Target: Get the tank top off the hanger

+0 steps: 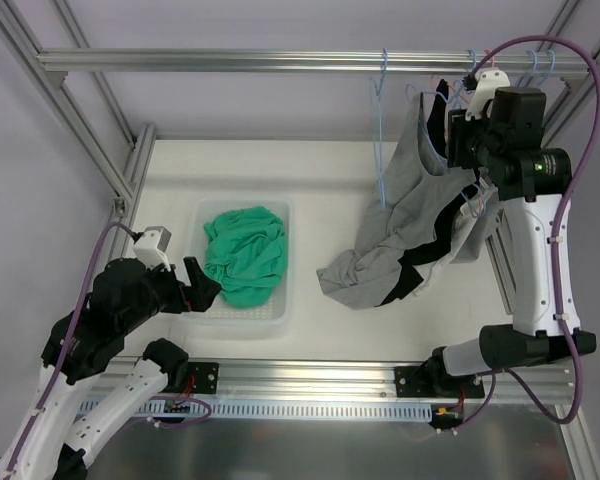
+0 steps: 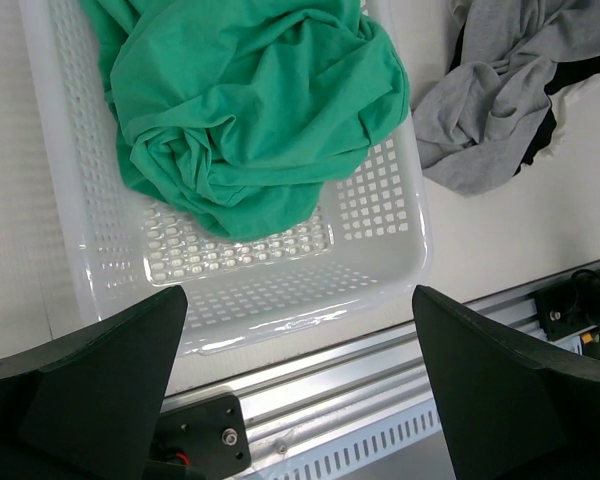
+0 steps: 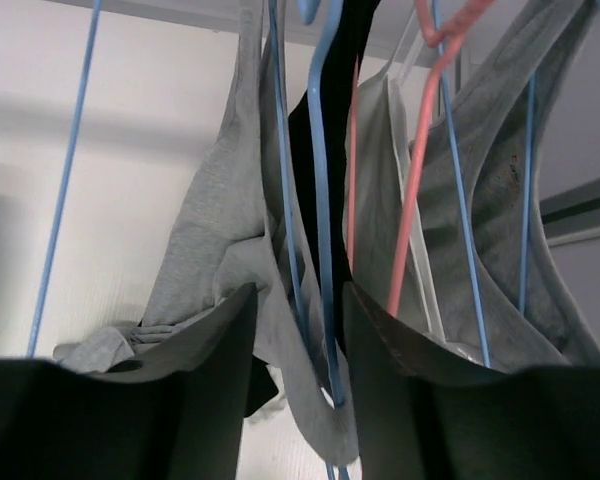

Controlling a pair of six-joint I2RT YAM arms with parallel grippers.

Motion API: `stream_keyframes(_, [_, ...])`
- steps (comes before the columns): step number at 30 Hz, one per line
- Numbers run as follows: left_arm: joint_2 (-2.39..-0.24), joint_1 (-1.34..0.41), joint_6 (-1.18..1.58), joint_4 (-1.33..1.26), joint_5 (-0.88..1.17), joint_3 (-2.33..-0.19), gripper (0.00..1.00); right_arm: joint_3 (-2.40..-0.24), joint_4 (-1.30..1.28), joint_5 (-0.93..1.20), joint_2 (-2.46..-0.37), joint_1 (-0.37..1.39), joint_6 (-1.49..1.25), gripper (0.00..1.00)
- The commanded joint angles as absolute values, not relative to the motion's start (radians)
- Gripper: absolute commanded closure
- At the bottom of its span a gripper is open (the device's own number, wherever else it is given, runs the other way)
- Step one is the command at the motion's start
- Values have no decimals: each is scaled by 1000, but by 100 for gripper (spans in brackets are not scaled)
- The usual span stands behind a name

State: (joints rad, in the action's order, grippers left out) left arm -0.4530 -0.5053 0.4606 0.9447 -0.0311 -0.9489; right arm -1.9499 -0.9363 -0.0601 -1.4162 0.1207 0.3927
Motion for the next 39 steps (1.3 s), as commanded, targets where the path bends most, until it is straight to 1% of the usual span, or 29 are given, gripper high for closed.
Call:
stream_keyframes(1, [-428, -515, 439, 927, -41, -948, 1, -2005, -862, -11, -1445, 114, 416, 59])
stream_keyframes(2, [-425, -515, 439, 927, -35, -948, 1, -2008, -862, -12, -1451, 114, 414, 65])
stream_keyframes(3, [-420, -515, 440, 925, -37, -946, 1, -2006, -858, 27, -1453, 114, 411, 68])
stream_keyframes(5, [-414, -515, 445, 919, -35, -939, 1, -1994, -848, 23, -1453, 114, 403, 75])
stream_keyframes(8, [-414, -515, 446, 919, -34, -937, 1, -1967, -822, 6, -1442, 112, 396, 100])
stream_keyframes(11, [-417, -515, 443, 916, -31, -937, 1, -1922, -767, 21, -1411, 112, 365, 100])
stream_keyframes(14, [-428, -515, 443, 916, -29, -937, 1, -1885, -718, 80, -1376, 112, 298, 100])
stream_keyframes(18, [-445, -515, 457, 899, -29, -942, 1, -1795, -562, 116, -1280, 112, 229, 100])
stream_keyframes(20, [-449, -515, 462, 890, -25, -945, 1, -1741, -496, 114, -1255, 112, 207, 100])
stream_keyframes(25, [-479, -515, 471, 835, 20, -945, 2, -1675, -431, 115, -1207, 110, 202, 100])
stream_keyframes(28, [-512, -515, 466, 795, 61, -943, 1, -1658, -430, 118, -1184, 107, 201, 100])
stream_keyframes(31, [-563, -515, 454, 732, 158, -960, 1, -1602, -440, 126, -1131, 107, 199, 100])
stream_keyframes(32, [-595, -515, 448, 710, 225, -969, 1, -1588, -451, 123, -1111, 107, 196, 100])
stream_keyframes(36, [-710, -523, 443, 612, 377, -1087, 1, -1517, -544, 94, -987, 107, 193, 100])
stream_keyframes(38, [-789, -551, 446, 562, 400, -1141, 1, -1480, -612, 122, -886, 107, 189, 100])
stream_keyframes(39, [-819, -611, 442, 548, 384, -1204, 2, -1439, -629, 139, -849, 107, 187, 100])
